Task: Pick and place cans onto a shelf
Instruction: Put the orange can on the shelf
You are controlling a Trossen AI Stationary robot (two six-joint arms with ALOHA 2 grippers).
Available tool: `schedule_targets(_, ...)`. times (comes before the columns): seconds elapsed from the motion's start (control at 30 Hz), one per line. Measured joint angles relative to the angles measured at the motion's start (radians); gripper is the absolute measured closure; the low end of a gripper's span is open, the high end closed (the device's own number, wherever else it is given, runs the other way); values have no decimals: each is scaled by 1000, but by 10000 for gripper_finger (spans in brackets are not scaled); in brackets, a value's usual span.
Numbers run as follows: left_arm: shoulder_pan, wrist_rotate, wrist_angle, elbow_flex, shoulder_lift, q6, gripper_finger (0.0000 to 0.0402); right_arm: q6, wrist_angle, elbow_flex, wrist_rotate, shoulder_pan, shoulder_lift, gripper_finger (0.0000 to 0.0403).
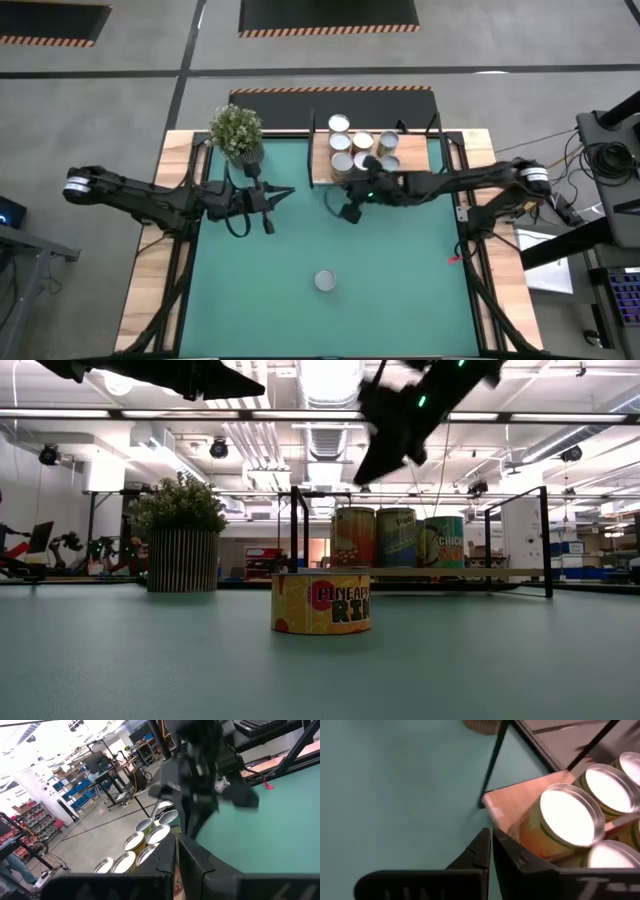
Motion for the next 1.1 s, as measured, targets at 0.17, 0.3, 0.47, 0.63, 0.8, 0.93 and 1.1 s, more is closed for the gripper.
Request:
schedule_targets(0.17,0,0,3,0,19,-14,402,94,-150,53,-124,34,-137,394)
schedule_targets(0.3,-1,1,2,1,44,-23,402,108,-182,41,-131,102,-229,394)
schedule_targets(0.47,-5,3,1,7,88,-100,402,159,-181,-12,-132,196,-312,394)
schedule_targets(0.63,-31,3,-23,28,143,-151,402,227,-197,-53,-125,259,-334,394)
schedule_targets(0.8,-74,4,-101,45,207,-273,402,275,-232,-75,-136,282,-329,394)
schedule_targets(0.93,-119,5,-116,40,270,-344,402,308,-282,-75,-160,283,-321,394)
schedule_targets(1.1,-164,58,-129,41,353,-354,402,353,-364,-75,-162,283,-320,394)
